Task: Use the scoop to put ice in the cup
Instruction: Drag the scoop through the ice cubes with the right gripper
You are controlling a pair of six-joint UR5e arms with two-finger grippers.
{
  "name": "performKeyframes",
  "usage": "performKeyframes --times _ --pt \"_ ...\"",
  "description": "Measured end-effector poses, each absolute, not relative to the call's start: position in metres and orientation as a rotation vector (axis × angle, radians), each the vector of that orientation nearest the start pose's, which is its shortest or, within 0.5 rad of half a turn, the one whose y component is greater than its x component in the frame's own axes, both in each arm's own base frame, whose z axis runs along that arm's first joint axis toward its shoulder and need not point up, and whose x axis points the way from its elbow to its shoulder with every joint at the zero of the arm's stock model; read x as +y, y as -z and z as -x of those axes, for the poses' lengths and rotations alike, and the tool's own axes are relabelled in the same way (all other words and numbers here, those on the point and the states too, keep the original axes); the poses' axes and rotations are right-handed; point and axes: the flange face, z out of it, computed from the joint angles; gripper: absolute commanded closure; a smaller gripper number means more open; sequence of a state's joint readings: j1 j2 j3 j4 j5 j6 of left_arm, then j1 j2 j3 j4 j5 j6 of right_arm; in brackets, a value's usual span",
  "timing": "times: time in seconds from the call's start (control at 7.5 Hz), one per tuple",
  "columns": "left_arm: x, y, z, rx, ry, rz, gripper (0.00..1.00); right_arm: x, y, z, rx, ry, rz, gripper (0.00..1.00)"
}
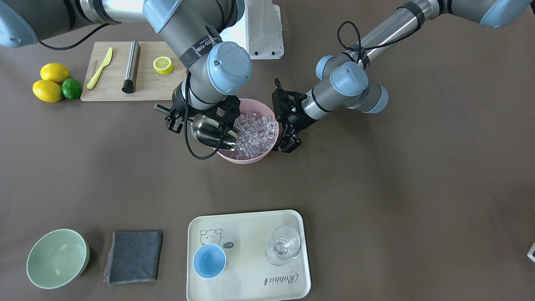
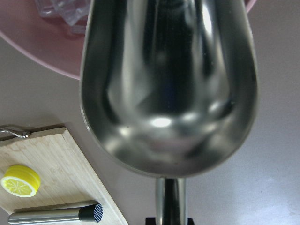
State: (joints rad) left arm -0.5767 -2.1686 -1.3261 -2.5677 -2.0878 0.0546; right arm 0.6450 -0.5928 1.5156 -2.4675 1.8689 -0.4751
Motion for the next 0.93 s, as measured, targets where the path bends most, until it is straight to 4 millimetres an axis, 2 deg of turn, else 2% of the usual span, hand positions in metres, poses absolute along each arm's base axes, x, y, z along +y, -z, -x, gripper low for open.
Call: performKeyframes --times 0.27,0.93 --pt "-0.46 -0.3 -0.555 1.056 -1.209 -1.033 0.02 -0.497 -0.183 0.489 -0.32 1.397 0.043 1.0" --pt "-0.463 -0.302 -0.556 1.051 -1.211 -1.005 0.02 -0.483 -0.172 0.5 -0.315 1.437 0.02 1.0"
